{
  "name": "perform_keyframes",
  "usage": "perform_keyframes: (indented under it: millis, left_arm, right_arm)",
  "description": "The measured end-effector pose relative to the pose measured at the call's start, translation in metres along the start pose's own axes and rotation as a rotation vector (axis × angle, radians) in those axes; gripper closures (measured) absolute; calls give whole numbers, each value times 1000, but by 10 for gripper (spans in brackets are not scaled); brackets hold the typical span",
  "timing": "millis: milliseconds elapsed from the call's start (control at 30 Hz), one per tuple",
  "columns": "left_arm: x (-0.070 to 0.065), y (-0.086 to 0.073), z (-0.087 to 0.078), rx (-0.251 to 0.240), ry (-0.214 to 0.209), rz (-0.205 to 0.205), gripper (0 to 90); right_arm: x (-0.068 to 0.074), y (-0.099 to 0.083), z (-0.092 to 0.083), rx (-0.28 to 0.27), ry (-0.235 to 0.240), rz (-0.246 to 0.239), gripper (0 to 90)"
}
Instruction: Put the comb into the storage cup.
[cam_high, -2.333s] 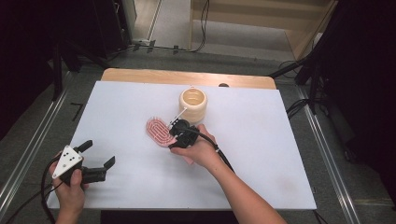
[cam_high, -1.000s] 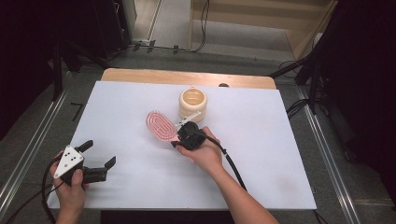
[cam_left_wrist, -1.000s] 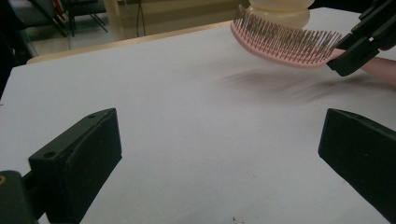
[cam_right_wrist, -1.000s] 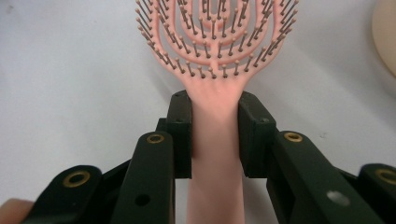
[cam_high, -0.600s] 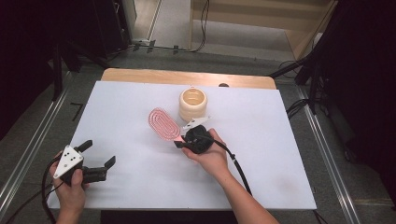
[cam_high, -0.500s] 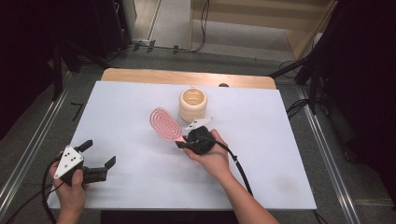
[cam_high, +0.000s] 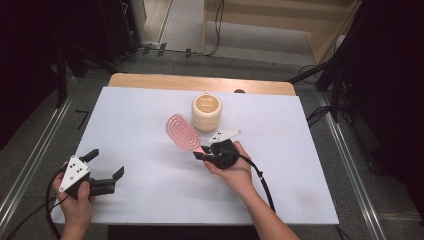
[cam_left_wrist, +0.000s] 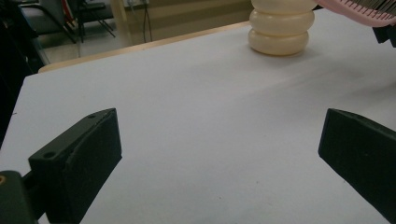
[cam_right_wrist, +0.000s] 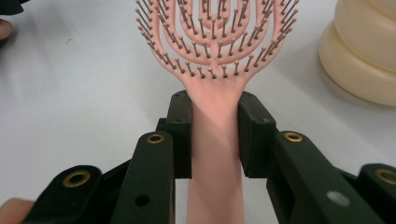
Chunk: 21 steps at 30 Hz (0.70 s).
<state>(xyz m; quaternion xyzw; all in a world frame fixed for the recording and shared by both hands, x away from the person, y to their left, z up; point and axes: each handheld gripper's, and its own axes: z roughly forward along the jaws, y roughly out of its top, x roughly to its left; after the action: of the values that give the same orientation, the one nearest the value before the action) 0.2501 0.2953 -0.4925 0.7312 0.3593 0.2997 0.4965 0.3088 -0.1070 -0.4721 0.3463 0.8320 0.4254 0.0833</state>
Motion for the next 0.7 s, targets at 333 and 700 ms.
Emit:
perform_keyframes:
  millis: [333,700]
  left_arm:
    - [-1,4,3,-14,-20,-47,0]
    - [-19,25,9,-26,-63,-28,0]
  right_arm:
    - [-2,-12,-14,-66,7,1,682]
    - [-4,-22,-23,-128,6,-15,682]
